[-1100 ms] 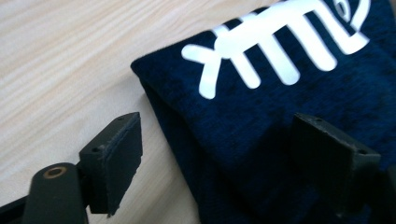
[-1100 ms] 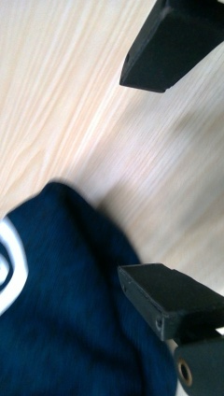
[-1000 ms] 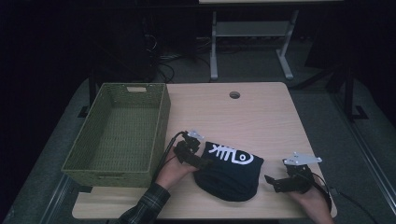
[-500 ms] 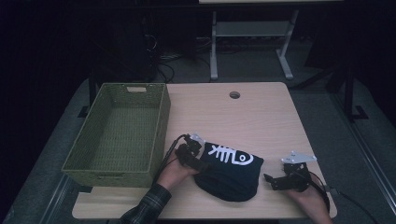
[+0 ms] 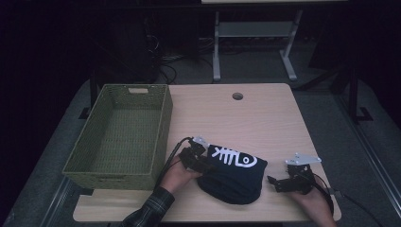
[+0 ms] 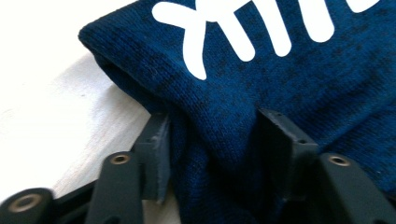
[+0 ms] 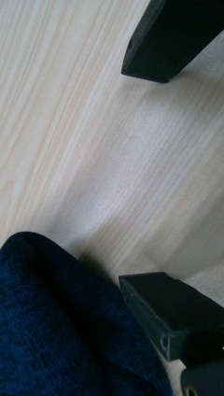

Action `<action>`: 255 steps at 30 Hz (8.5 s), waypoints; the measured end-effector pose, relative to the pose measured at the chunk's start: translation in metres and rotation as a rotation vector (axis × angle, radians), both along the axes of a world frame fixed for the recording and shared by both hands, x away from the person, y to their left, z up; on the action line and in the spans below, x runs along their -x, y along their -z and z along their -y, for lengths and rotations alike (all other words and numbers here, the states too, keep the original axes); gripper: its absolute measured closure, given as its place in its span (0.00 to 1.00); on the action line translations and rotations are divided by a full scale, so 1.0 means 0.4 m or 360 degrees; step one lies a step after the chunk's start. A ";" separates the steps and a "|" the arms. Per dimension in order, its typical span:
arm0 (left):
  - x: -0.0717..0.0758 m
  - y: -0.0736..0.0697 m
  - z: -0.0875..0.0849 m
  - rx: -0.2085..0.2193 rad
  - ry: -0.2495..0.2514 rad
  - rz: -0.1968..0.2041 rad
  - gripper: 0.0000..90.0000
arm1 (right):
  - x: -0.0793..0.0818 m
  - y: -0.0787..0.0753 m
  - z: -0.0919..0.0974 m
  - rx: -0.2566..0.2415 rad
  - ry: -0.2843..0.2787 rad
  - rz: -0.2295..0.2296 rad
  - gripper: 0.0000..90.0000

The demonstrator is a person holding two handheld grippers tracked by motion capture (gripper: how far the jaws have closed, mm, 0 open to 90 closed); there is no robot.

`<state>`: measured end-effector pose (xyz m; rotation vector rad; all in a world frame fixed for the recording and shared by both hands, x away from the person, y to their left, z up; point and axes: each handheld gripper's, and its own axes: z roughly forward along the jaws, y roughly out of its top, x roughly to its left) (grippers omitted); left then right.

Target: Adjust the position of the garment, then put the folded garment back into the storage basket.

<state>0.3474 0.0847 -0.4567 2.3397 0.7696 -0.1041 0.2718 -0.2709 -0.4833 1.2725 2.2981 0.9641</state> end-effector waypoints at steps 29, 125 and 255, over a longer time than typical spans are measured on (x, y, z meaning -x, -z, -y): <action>-0.012 -0.102 -0.006 0.0118 0.0049 -0.0122 0.82 | 0.001 0.000 -0.001 -0.0003 0.0007 -0.0008 0.02; 0.016 -0.668 -0.638 0.0216 -0.0503 0.0052 0.82 | -0.001 0.000 0.001 -0.0003 0.0042 -0.0006 0.02; -0.044 -0.328 -0.534 -0.0057 -0.0589 0.0247 0.15 | -0.002 0.000 0.003 0.0001 0.0052 0.0001 0.02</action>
